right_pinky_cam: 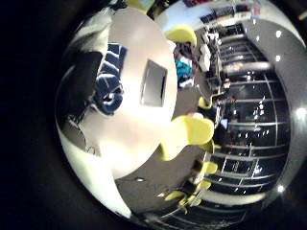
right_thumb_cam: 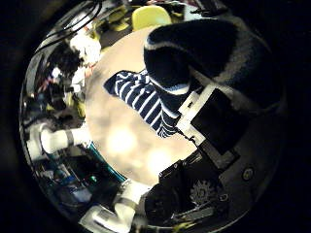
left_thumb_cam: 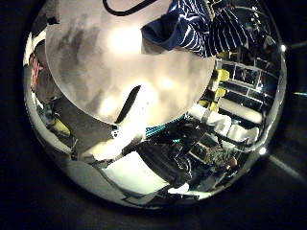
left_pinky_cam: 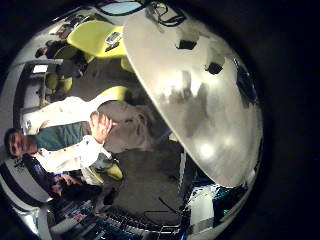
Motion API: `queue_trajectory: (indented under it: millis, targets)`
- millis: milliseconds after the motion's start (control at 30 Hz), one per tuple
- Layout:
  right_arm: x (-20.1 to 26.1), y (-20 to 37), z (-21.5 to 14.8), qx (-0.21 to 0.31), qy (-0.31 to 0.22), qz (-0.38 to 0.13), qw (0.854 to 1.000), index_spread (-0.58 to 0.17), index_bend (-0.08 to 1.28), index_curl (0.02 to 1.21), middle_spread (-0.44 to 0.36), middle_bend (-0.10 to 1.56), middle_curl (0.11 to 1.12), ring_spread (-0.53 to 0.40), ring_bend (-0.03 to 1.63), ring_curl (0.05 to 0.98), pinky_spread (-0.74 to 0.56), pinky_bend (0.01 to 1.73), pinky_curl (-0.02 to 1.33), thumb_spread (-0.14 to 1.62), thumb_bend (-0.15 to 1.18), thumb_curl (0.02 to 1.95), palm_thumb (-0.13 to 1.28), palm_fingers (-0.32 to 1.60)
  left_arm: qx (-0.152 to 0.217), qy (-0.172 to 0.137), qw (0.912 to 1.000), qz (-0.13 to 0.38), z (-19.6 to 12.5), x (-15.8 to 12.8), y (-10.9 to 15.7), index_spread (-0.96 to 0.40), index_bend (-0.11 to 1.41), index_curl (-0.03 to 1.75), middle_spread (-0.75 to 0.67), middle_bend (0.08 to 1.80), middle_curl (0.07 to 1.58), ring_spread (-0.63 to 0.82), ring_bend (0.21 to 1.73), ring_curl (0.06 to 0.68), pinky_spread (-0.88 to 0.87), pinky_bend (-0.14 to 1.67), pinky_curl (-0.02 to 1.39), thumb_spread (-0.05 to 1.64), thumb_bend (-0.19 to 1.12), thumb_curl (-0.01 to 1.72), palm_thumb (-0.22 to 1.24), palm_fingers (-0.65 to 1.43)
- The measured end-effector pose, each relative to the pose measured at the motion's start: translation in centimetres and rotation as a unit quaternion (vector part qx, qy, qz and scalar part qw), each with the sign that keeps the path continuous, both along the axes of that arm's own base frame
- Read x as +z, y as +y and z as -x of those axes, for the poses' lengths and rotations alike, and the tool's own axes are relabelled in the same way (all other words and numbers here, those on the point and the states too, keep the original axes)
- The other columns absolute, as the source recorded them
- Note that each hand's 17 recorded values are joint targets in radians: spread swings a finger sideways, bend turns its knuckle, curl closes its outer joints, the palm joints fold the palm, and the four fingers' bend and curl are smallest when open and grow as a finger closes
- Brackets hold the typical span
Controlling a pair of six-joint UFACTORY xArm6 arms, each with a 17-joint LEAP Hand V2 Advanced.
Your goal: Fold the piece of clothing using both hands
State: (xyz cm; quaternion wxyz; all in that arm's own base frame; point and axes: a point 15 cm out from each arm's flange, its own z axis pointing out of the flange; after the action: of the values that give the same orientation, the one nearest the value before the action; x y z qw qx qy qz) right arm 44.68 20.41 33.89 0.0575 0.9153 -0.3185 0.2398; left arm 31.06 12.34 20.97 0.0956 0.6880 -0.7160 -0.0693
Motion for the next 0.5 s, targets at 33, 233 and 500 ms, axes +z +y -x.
queue_trajectory:
  millis: [33, 233, 500]
  targets:
    - [-1.0, 1.1, -0.1, 0.009, 0.003, 0.01, 1.0, -0.317, 1.12, 0.99, -0.167, 1.4, 0.89, -0.269, 1.43, 0.883, -0.16, 1.26, 1.21, 1.11, -0.01, 0.76, 1.05, 0.87, 0.001, -0.002, 1.0, 0.002, 0.3, 0.1, 0.0, -0.11, 0.18, 0.41, 0.0, 0.2, 0.41, -0.02, 0.72, 0.239, 0.06, 0.36, 0.4, 1.21, -0.02, 0.29, 0.3, 0.32]
    - [-5.3, 6.6, -2.0, 0.037, 0.018, 0.037, 0.998, -0.32, 1.07, 0.99, -0.162, 1.36, 0.87, -0.266, 1.4, 0.875, -0.17, 1.24, 1.2, 1.14, -0.05, 0.72, 0.92, 0.85, 0.008, -0.009, 0.9999, 0.002, 1.2, 0.5, 0.2, -0.13, 0.18, 0.42, -0.01, 0.2, 0.41, -0.02, 0.72, 0.239, 0.05, 0.37, 0.4, 1.19, -0.02, 0.29, 0.26, 0.34]
    - [-7.7, 7.5, -2.2, 0.036, 0.033, 0.042, 0.998, -0.372, 0.36, 0.78, -0.205, 0.89, 0.7, -0.279, 1.39, 0.762, -0.33, 1.21, 1.0, 1.21, -0.03, 0.57, 0.73, 0.16, 0.009, -0.017, 0.9998, 0.0, 1.9, 1.2, -0.4, -0.15, 0.18, 0.42, -0.03, 0.2, 0.42, -0.05, 0.73, 0.239, 0.02, 0.39, 0.41, 1.17, -0.02, 0.28, 0.19, 0.36]
